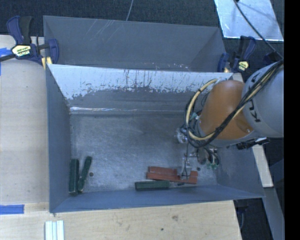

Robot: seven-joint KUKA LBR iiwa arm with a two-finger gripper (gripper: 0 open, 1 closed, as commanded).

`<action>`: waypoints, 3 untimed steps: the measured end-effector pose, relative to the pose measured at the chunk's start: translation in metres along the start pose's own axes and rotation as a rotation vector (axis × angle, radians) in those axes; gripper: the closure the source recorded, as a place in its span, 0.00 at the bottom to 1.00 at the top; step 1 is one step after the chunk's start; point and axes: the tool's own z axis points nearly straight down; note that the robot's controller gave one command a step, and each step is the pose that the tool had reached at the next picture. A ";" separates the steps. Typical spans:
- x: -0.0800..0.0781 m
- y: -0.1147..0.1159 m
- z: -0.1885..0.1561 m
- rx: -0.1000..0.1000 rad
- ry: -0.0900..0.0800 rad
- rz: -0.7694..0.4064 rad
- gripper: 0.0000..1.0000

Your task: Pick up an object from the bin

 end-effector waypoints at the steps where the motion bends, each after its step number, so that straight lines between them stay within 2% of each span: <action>1: 0.023 0.053 -0.001 -0.007 0.004 -0.045 0.00; 2: 0.034 0.063 -0.006 -0.004 0.008 0.204 1.00; 3: 0.034 0.062 -0.004 -0.003 0.005 0.206 0.00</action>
Offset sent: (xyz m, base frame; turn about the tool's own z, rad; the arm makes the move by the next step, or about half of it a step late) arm -0.0282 0.0655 0.0033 0.2086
